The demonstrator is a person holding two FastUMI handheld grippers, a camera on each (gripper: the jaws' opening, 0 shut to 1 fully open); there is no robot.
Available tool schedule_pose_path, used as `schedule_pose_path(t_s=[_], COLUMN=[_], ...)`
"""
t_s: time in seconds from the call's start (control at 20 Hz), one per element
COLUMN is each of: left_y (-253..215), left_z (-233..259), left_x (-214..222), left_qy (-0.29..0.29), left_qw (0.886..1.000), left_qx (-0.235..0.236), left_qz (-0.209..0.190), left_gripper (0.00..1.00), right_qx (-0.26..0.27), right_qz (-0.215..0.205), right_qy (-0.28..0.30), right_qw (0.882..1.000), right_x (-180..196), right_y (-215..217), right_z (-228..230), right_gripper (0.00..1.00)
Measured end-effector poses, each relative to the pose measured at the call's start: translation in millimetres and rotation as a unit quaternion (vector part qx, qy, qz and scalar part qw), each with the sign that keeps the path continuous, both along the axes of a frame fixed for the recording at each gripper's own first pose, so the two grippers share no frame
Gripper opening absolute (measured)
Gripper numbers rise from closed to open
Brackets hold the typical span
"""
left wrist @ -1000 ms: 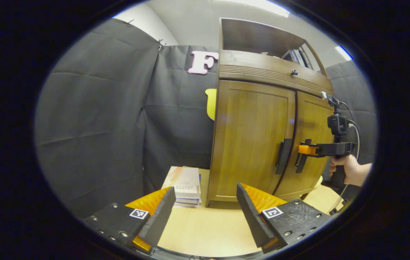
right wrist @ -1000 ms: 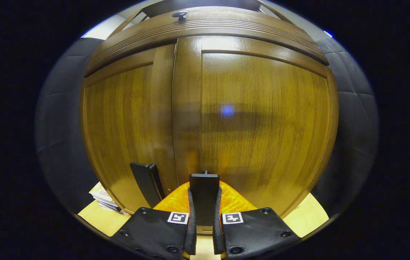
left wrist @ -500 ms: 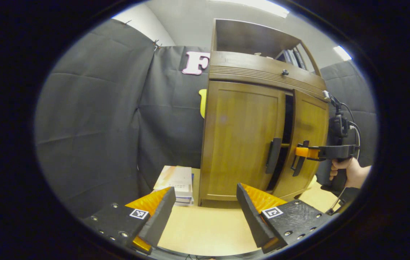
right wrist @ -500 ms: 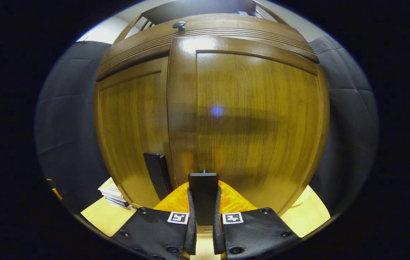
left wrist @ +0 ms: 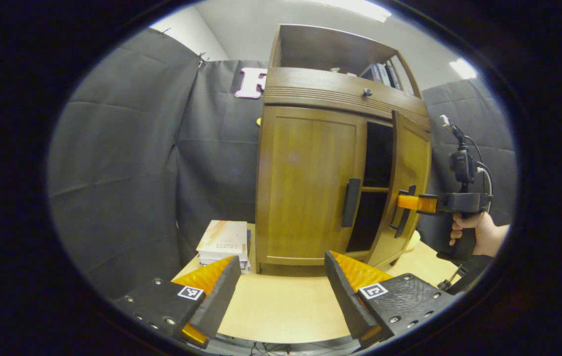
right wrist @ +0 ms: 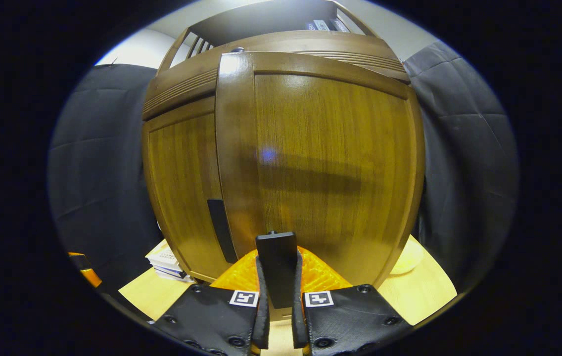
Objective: Open the right door of the double-door shoe cabinet with the right hand, and open the left door with the left hand.
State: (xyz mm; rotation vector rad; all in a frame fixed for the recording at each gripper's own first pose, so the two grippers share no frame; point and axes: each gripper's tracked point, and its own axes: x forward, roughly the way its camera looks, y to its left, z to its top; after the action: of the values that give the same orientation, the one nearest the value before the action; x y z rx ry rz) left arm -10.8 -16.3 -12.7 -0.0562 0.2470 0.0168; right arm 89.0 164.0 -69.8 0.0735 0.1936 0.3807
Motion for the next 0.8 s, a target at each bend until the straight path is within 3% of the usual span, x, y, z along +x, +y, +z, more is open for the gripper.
schedule_pose_path(t_s=[0.8], left_y=[-26.5], left_z=[-2.1], left_x=[-9.2], left_qy=[-0.011], left_qw=[0.997], left_qx=[0.002], left_qz=[-0.070], left_gripper=[0.99], right_qx=[0.015], right_qz=[-0.034], right_qy=[0.011], right_qw=[0.999], right_x=[-59.2], right_y=[-79.0], right_z=[-10.6], right_gripper=[0.19])
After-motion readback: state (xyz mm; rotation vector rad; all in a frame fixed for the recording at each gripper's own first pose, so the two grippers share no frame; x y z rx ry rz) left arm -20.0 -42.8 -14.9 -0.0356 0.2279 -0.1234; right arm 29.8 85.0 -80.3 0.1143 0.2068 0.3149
